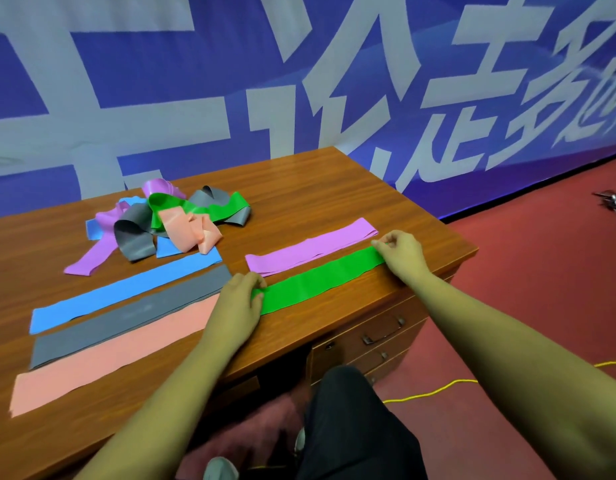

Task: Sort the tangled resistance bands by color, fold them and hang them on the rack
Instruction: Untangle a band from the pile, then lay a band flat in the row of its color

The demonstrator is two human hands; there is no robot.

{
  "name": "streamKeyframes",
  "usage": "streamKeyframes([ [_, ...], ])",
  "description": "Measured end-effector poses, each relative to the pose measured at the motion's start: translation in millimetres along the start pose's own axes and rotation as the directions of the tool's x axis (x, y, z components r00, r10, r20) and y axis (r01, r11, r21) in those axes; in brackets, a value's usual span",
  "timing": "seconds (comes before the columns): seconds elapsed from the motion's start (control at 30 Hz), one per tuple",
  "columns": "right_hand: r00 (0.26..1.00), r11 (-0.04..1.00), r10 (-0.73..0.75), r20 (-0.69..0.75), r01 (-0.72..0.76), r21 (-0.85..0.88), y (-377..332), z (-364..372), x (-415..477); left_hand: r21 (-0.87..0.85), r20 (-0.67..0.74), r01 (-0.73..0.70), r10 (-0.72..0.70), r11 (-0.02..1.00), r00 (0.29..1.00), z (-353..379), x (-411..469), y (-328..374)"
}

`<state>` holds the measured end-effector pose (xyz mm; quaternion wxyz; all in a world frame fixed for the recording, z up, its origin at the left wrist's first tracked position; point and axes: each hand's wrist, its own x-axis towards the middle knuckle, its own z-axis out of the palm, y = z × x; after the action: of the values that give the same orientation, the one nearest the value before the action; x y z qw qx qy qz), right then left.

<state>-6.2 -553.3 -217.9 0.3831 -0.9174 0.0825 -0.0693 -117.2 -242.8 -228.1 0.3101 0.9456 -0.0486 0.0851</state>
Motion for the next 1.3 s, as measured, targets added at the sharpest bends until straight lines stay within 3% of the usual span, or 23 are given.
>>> streamKeyframes([
  [0.23, 0.998, 0.985, -0.057, -0.027, 0.052, -0.167, 9.8, 2.3, 2.5, -0.01, -0.087, -0.032, 0.031, 0.999, 0.996, 9.0, -3.3, -0.8],
  [0.43, 0.994, 0.999, -0.036, -0.107, 0.032, -0.035, 1.8, -5.0, 10.8, -0.067, -0.122, -0.027, 0.019, 0.997, 0.992, 2.4, 3.2, 6.2],
  [0.53, 0.991, 0.999, -0.016, -0.136, 0.012, -0.034, -3.5, -7.5, 13.9, -0.06, -0.072, 0.032, -0.036, 0.998, 0.997, 1.5, 12.8, 7.3],
  [0.67, 0.995, 0.991, -0.009, -0.095, -0.004, -0.137, 3.3, 0.5, 14.3, 0.043, 0.003, 0.015, -0.015, 0.999, 1.0, 9.1, 17.7, 2.4],
  [0.77, 0.987, 0.972, -0.039, -0.155, 0.001, -0.235, 11.2, 7.7, 10.7, 0.081, -0.047, -0.064, 0.068, 0.995, 0.997, 13.7, 16.1, -3.9],
  [0.9, 0.97, 0.946, -0.103, -0.219, 0.028, -0.322, 14.9, 13.1, 5.3, 0.033, -0.078, -0.044, 0.046, 0.998, 0.996, 13.1, 15.7, -8.0],
  [1.03, 0.961, 0.928, -0.128, -0.247, 0.029, -0.371, 8.5, 18.2, 1.0, 0.091, -0.107, -0.106, 0.116, 0.99, 0.988, 7.0, 14.3, -12.4],
  [1.13, 0.97, 0.939, -0.181, -0.165, 0.12, -0.323, -21.1, 22.9, 4.3, 0.092, -0.155, -0.092, 0.106, 0.991, 0.982, -18.1, 27.9, -14.9],
  [1.3, 0.966, 0.946, -0.242, 0.087, 0.255, -0.199, -100.3, 62.4, 5.6, 0.17, -0.164, 0.035, -0.007, 0.985, 0.986, -69.7, 67.9, -50.9],
])
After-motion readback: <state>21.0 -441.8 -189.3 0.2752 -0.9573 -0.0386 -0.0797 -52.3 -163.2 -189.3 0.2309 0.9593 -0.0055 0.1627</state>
